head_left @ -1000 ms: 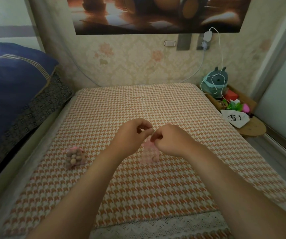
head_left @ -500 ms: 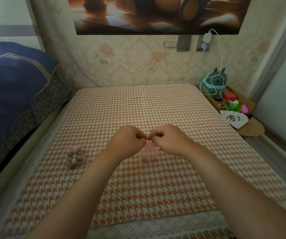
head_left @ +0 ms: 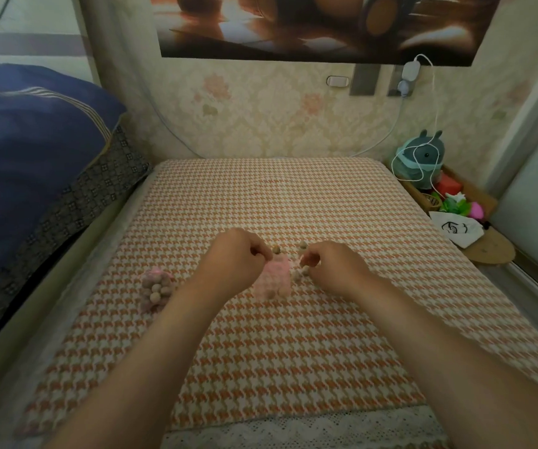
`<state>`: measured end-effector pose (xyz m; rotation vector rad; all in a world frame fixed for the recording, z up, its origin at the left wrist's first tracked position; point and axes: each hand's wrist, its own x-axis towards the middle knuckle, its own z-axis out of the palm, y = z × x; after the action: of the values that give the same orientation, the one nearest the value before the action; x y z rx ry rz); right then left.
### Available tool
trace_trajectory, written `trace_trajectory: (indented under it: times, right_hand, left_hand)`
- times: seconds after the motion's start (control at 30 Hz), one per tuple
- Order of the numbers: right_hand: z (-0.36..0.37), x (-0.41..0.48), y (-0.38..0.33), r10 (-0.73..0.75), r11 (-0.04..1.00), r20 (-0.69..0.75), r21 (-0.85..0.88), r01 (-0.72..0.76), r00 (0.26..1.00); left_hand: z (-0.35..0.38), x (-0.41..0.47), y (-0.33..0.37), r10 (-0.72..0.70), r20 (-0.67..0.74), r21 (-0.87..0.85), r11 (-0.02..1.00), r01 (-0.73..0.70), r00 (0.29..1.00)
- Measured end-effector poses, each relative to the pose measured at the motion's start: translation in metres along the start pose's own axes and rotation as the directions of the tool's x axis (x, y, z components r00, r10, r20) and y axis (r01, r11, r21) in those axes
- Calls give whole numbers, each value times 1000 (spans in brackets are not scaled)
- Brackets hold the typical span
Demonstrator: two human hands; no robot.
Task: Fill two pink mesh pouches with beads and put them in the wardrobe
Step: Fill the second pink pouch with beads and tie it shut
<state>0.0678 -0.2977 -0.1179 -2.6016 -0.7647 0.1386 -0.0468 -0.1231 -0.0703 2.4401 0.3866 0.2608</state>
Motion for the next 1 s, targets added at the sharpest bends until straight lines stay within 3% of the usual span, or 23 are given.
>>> trace_trajectory:
  times: [0.13, 0.43, 0.5, 0.6, 0.73, 0.83, 1.0]
  right_hand:
    - [10, 4, -8, -56, 996, 47, -64, 59, 997]
    - [14, 6, -12, -78, 970, 9, -230, 78, 997]
    - [10, 3, -12, -50, 983, 6, -176, 50, 999]
    - [-2, 2, -16, 7, 989, -66, 145, 2, 998]
    - [-22, -4, -34, -11, 887, -240, 445, 120, 971]
    - [-26, -13, -45, -84, 880, -274, 431, 200, 958]
    - [-18, -22, -47, -251, 936, -173, 207, 284, 952]
  left_hand:
    - [3, -1, 0, 33, 39, 34, 999, -35, 999]
    - [-2, -6, 0, 60, 120, -4, 998, -60, 991]
    - [-1, -6, 0, 57, 118, -14, 998, -56, 991]
    - [-1, -8, 4, 68, 120, -26, 997, -66, 990]
    - [1, -7, 6, 69, 130, -29, 997, -66, 989]
    - [3, -4, 6, 40, 121, -54, 998, -34, 992]
    - [5, -4, 2, 1, 114, -127, 992, 14, 993]
